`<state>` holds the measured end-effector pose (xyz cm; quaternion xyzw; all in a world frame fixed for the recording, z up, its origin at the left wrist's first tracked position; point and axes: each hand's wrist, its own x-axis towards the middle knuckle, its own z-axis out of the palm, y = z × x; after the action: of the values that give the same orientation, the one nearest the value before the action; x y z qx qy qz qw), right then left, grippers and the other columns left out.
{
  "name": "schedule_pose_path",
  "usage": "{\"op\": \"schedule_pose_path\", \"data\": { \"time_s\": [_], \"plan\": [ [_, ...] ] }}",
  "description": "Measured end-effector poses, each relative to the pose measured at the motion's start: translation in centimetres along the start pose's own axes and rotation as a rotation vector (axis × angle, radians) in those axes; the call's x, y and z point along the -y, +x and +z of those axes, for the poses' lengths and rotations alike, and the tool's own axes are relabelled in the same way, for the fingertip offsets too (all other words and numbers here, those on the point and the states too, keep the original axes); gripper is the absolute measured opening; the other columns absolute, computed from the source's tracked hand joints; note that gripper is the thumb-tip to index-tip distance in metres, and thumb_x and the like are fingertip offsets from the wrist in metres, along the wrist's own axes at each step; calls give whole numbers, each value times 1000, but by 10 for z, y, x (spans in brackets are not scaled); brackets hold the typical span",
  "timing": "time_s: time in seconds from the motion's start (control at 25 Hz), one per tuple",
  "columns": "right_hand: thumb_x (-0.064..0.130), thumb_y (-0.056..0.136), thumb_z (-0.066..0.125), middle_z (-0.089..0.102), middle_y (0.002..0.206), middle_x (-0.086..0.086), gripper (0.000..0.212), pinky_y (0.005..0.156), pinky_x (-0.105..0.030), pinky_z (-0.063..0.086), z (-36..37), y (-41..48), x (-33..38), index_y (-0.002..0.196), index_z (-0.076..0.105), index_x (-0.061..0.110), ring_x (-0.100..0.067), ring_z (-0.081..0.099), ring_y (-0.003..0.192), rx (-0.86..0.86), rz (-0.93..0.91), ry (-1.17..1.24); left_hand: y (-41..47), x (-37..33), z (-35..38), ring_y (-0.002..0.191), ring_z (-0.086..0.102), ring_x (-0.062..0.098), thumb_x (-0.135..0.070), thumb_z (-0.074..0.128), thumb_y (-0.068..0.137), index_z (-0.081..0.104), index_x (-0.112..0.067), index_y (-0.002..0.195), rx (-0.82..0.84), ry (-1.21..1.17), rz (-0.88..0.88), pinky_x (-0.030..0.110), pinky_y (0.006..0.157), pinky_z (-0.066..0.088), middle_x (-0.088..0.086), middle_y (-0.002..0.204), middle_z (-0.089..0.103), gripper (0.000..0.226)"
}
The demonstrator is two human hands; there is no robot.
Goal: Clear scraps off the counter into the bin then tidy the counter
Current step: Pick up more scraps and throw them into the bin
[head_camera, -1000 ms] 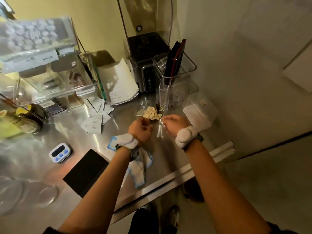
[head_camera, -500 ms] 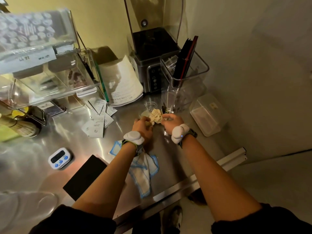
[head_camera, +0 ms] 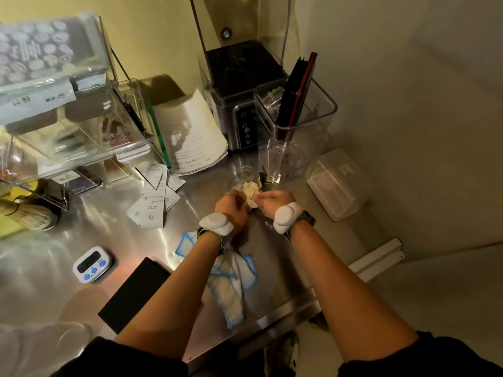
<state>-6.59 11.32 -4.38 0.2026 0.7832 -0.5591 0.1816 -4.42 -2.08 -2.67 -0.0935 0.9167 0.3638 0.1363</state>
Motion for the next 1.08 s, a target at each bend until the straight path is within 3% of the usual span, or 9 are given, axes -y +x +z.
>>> {"op": "schedule_pose_path", "data": {
  "time_s": [0.16,0.24,0.36,0.48,0.6,0.72,0.84,0.96,1.08],
  "plan": [
    [17,79,74,76,98,-10,17,98,-42,54,-9,-9,-6,94,78,11,-30,70,103,11,10,50,-14,-6,4,100,65,30,-19,57,92,57,-8,110,-22,24,-22,34,84,51,12,108,68,21],
    [14,77,73,77,95,-11,7,97,-44,55,-13,-14,-12,81,79,15,-30,70,100,-7,13,75,-21,-9,6,100,65,31,-20,57,92,55,-7,110,-34,8,-30,34,83,50,13,108,68,23],
    [14,74,74,75,82,-4,21,94,-45,57,-23,-22,-21,57,73,26,-28,72,95,-7,47,87,-34,-14,9,99,66,31,-23,56,93,50,-9,118,-2,-5,-32,35,84,52,13,108,70,29],
    [14,72,75,74,82,-5,28,94,-47,56,-34,-28,-31,48,71,28,-30,72,95,16,90,76,-43,-19,13,104,65,32,-26,54,94,45,-14,132,87,53,-25,36,90,51,13,116,68,41],
    [8,72,75,75,88,-12,30,95,-50,55,-51,-40,-41,48,73,25,-35,71,96,53,125,123,-55,-28,20,108,64,33,-25,53,94,47,-15,137,152,60,-19,35,93,51,13,118,68,45],
    [10,75,75,75,105,-16,10,95,-43,56,-69,-53,-48,79,78,18,-27,70,94,40,103,111,-69,-39,29,107,65,31,-25,53,93,55,-17,131,133,95,53,32,91,51,12,114,70,38],
    [11,77,74,72,114,-16,21,99,-41,52,-88,-63,-58,97,76,10,-30,67,101,25,116,145,-78,-52,42,107,65,31,-25,55,92,60,-16,127,111,132,128,32,90,50,11,113,71,36],
    [19,78,71,76,103,-15,6,94,-48,55,-113,-80,-73,74,75,18,-34,70,100,-31,90,112,-88,-71,60,110,65,31,-26,58,91,61,-14,126,150,160,151,31,90,49,12,117,69,36],
    [17,77,72,77,82,-6,16,71,-39,63,-138,-93,-92,63,76,25,-28,73,81,-90,152,227,-100,-89,81,99,68,29,-26,58,91,66,-12,114,216,147,178,28,78,49,11,105,71,29]
  ]
}}
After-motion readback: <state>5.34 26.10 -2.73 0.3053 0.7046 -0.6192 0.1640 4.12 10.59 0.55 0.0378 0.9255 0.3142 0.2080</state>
